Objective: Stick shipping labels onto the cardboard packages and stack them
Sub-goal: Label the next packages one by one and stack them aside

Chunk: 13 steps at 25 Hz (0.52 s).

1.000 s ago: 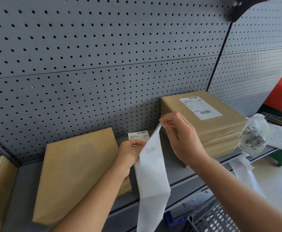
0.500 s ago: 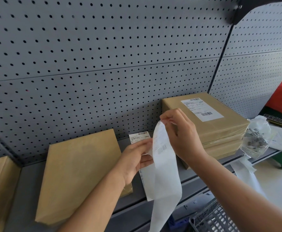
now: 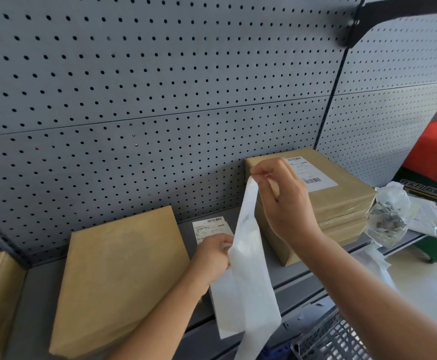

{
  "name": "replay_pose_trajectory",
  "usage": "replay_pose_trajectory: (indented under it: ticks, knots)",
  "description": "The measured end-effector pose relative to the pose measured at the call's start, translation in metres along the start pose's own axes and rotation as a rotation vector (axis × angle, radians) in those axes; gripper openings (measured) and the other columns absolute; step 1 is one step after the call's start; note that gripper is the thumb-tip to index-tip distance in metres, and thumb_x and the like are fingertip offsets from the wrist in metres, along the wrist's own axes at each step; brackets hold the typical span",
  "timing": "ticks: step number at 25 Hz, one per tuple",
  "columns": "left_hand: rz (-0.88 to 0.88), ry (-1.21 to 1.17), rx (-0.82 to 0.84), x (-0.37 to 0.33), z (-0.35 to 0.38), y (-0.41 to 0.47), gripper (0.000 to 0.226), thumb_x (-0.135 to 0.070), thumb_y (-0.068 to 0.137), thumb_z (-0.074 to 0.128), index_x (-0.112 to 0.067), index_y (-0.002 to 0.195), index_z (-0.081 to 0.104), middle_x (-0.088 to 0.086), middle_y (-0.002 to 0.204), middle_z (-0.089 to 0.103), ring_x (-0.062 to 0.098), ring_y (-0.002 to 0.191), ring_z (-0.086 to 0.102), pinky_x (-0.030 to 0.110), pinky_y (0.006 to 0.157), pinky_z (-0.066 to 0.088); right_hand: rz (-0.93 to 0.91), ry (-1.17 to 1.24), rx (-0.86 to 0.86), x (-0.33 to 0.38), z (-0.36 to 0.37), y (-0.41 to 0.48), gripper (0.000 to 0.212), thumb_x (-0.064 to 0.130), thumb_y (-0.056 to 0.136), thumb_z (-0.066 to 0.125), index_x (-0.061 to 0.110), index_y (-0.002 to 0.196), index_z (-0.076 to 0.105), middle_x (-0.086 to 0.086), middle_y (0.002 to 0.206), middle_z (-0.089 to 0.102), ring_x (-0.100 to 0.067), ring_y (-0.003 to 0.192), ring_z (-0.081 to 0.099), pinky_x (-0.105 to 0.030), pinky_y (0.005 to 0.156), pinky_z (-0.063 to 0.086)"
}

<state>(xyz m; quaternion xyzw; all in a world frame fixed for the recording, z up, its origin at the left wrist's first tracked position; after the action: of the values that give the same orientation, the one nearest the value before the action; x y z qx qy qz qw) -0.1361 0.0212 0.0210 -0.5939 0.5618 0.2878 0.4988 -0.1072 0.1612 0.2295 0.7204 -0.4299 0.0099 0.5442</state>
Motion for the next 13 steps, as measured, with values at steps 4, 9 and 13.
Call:
replay_pose_trajectory:
  ticks: [4, 9, 13]
  knots:
    - [0.029, 0.121, 0.026, 0.001, 0.006, 0.002, 0.023, -0.014, 0.102, 0.056, -0.027, 0.112, 0.072, -0.001, 0.120, 0.070, 0.014, 0.096, 0.072, 0.041, 0.094, 0.060, 0.012, -0.001, -0.029, 0.004, -0.006, 0.010, 0.009, 0.001, 0.097, 0.055, 0.005, 0.100, 0.063, -0.003, 0.097, 0.064, -0.013, 0.088, 0.059, -0.021, 0.077, 0.048]
    - [-0.016, 0.233, 0.096, 0.002, 0.005, -0.001, 0.033, -0.035, 0.103, 0.057, -0.031, 0.135, 0.064, -0.002, 0.131, 0.063, 0.024, 0.107, 0.069, 0.036, 0.092, 0.060, -0.029, 0.001, -0.028, 0.008, -0.007, 0.017, 0.009, 0.001, 0.097, 0.055, 0.003, 0.101, 0.063, -0.005, 0.097, 0.063, -0.016, 0.086, 0.059, -0.027, 0.076, 0.048]
    - [-0.109, 0.303, 0.171, 0.001, -0.004, -0.009, 0.046, -0.035, 0.106, 0.051, -0.020, 0.149, 0.049, 0.014, 0.087, 0.077, 0.026, 0.070, 0.079, 0.029, 0.060, 0.063, -0.035, 0.007, 0.002, 0.005, 0.002, 0.014, 0.008, 0.004, 0.098, 0.056, 0.005, 0.101, 0.063, -0.004, 0.097, 0.064, -0.017, 0.087, 0.060, -0.031, 0.077, 0.050]
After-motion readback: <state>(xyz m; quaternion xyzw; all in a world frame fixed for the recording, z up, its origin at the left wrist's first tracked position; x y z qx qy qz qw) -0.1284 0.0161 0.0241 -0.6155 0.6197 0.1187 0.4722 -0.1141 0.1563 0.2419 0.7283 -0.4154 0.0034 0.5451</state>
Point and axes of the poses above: each hand's wrist, its own y-axis towards the middle knuckle, its own z-axis out of the palm, x = y × z, the point moved 10 cm from there along y, towards the middle knuckle
